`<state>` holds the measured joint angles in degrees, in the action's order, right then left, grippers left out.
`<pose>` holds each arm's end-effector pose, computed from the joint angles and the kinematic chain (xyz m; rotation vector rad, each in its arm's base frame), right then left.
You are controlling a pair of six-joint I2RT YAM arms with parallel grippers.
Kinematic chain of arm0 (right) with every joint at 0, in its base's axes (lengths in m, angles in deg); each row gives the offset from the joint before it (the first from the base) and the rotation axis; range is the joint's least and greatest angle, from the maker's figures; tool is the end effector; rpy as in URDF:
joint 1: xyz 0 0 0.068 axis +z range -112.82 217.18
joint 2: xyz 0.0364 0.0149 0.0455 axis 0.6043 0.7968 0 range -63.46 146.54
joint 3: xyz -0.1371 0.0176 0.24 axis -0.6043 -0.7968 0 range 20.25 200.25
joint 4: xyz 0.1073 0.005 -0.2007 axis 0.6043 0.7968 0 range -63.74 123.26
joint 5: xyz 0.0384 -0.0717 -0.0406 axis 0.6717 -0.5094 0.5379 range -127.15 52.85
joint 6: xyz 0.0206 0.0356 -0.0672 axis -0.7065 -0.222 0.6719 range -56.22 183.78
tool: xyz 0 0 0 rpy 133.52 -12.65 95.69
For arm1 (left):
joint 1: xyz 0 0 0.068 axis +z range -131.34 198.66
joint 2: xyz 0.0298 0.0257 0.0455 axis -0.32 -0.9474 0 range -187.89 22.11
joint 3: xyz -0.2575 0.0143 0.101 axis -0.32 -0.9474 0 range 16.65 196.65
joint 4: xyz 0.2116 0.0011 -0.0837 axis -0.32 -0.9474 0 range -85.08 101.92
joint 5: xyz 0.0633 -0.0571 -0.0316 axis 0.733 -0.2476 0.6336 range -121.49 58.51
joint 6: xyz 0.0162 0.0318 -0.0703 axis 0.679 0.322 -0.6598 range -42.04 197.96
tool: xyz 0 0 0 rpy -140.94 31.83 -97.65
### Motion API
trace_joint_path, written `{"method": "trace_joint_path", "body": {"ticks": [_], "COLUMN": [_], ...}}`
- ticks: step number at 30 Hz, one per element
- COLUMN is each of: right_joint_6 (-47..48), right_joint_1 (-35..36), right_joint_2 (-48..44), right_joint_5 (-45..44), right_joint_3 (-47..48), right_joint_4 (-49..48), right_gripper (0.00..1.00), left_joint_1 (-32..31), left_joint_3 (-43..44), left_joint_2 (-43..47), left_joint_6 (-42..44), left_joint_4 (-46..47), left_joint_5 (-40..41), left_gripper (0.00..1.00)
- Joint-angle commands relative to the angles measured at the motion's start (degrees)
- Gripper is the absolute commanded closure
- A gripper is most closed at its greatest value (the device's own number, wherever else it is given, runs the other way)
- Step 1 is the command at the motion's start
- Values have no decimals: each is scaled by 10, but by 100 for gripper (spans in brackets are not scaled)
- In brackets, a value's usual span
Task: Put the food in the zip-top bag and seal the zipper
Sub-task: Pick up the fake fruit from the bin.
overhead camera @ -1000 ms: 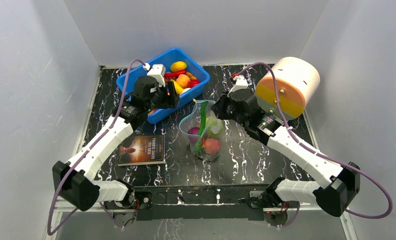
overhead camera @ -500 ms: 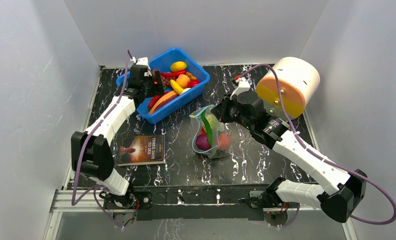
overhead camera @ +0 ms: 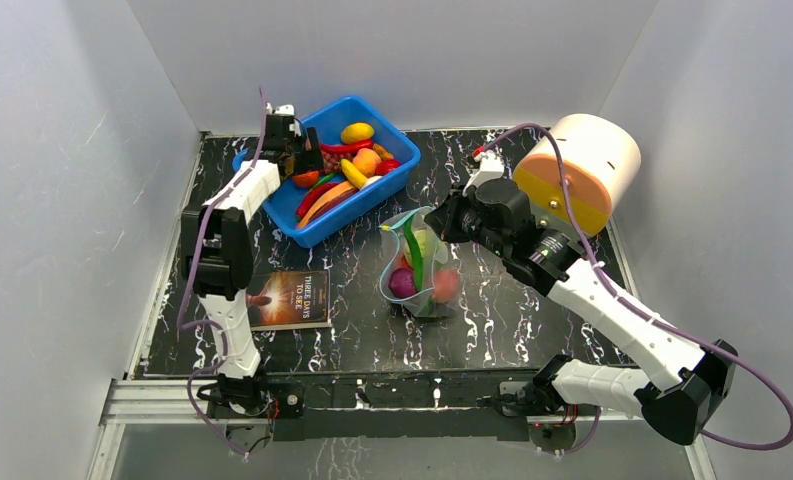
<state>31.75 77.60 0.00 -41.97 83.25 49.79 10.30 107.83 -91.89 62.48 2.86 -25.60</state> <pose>0.1851 0.1501 0.3543 -0.0947 2.0612 0.7217 0.4606 -0.0608 0.2584 -0.1926 2.1183 -0.1371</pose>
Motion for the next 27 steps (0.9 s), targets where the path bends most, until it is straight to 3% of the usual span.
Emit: {"method": "trace_joint_path", "body": {"ticks": [1,15,22,27], "right_joint_6": [0,-3,-5,-7], "right_joint_1": [-2,-2,-2,-2], "right_joint_2": [-2,6,5,1], "right_joint_5": [-21,-28,-28,-30], "right_joint_3": [44,55,52,50], "right_joint_4": [-24,-13,-15,-14], "right_gripper": [100,100,100,100], "left_joint_1": [13,33,33,33], "left_joint_3": [46,132,128,125], "left_joint_2": [-20,-122,-140,-141], "left_joint_6": [28,33,35,36], "left_joint_4": [10,-18,-12,-11], "left_joint_5": [-3,-40,-51,-57], "left_gripper": [16,24,23,31]}}
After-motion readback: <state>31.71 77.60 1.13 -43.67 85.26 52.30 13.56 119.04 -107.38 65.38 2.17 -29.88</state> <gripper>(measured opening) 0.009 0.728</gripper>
